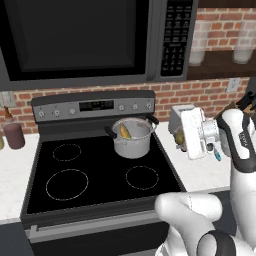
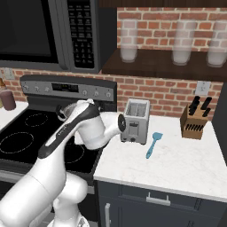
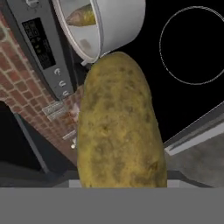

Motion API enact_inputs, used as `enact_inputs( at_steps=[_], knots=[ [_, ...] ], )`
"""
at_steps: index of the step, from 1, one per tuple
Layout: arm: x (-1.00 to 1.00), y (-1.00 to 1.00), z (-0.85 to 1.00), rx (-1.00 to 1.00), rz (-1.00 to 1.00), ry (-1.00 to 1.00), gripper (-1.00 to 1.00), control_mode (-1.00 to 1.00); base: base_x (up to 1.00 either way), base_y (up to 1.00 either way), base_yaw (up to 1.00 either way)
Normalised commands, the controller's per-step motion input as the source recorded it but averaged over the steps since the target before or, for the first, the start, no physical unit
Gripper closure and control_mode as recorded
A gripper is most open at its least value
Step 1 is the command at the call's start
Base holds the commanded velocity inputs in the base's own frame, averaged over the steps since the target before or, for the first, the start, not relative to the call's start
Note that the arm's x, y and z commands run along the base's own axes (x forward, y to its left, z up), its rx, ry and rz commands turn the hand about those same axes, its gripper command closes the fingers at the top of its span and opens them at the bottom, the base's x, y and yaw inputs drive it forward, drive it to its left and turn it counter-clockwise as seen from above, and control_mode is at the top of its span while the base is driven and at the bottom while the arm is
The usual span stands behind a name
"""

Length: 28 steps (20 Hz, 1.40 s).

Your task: Put the cucumber and potato in the pot. Retrieve the spatula and lightly stir the vegetables in the pot.

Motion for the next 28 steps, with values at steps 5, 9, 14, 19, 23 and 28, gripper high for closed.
enact_inputs(
  at_steps=[5,9,14,19,23,28],
  knots=[
    [-0.08,0.27,0.39,0.52,-0.24,0.11,1.00,-1.00,0.00,0.00,0.00],
    [-0.03,0.03,0.36,0.61,-0.22,0.26,1.00,-1.00,0.00,0.00,0.00],
    [0.02,0.01,0.24,0.53,-0.16,0.39,1.00,-1.00,0.00,0.00,0.00],
    [0.10,0.00,0.05,0.40,-0.07,0.41,1.00,-1.00,0.00,0.00,0.00],
    [0.28,0.00,0.05,0.13,-0.01,0.42,1.00,-1.00,0.00,0.00,0.00],
    [0.37,0.11,0.00,0.01,0.00,0.25,1.00,-1.00,0.00,0.00,0.00]
  ],
)
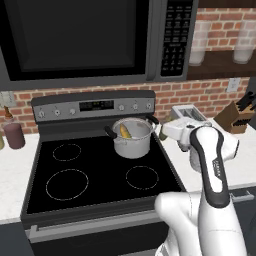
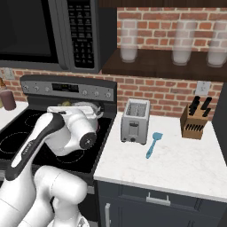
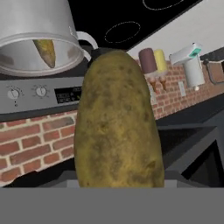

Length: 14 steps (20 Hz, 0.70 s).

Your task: Put the cucumber and potato in the pot. Retrieve the spatula and lightly stir the vegetables in the pot.

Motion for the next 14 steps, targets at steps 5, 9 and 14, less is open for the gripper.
enact_inputs(
  at_steps=[5,9,14],
  knots=[
    [0.34,0.15,0.00,-0.01,-0.01,0.03,1.00,-1.00,0.00,0.00,0.00],
    [0.42,0.11,0.00,-0.02,-0.01,0.06,1.00,-1.00,0.00,0.00,0.00],
    [0.36,0.00,-0.10,0.00,0.00,0.06,1.00,-1.00,0.00,0.00,0.00]
  ],
)
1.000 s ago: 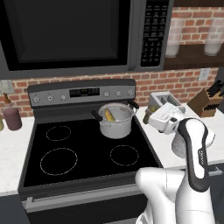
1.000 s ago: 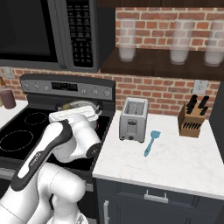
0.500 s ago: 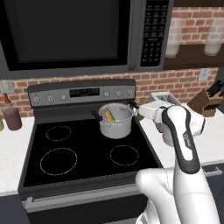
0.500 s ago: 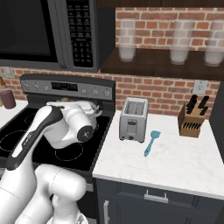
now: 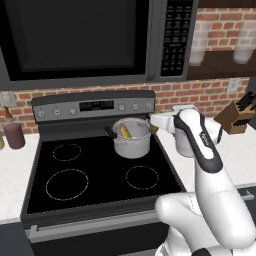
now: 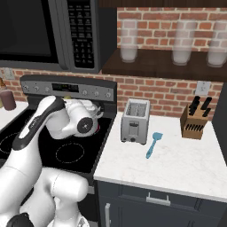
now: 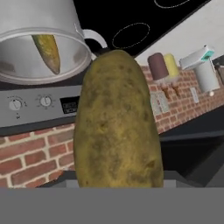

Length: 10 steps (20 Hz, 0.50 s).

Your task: Put the cucumber and potato in the pot. Retrieve the spatula and lightly stir the vegetables in the pot.

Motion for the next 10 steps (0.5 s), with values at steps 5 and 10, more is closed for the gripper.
enact_inputs(
  at_steps=[5,10],
  knots=[
    [0.45,0.00,-0.17,0.00,0.00,0.09,1.00,-1.00,0.00,0.00,0.00],
    [0.33,0.00,-0.20,0.00,0.00,0.08,1.00,-1.00,0.00,0.00,0.00]
  ],
)
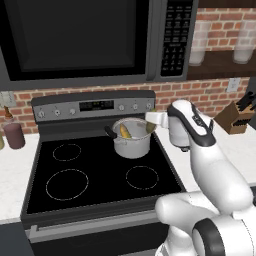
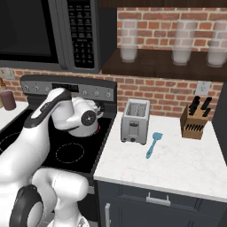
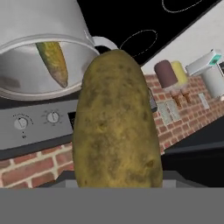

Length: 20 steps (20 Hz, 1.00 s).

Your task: Put the cucumber and potato in the pot. Retrieve the spatula and lightly stir the vegetables in the pot.

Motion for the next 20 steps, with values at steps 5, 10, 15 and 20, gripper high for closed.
enact_inputs(
  at_steps=[5,10,15,20],
  knots=[
    [0.22,0.00,-0.31,-0.01,0.00,0.06,1.00,-1.00,0.00,0.00,0.00],
    [0.16,0.00,-0.05,-0.05,0.00,-0.02,1.00,-1.00,0.00,0.00,0.00],
    [0.06,0.05,-0.13,-0.11,0.00,-0.09,1.00,-1.00,0.00,0.00,0.00],
    [0.00,0.08,-0.07,-0.12,-0.01,-0.14,1.00,-1.00,0.00,0.00,0.00]
  ],
)
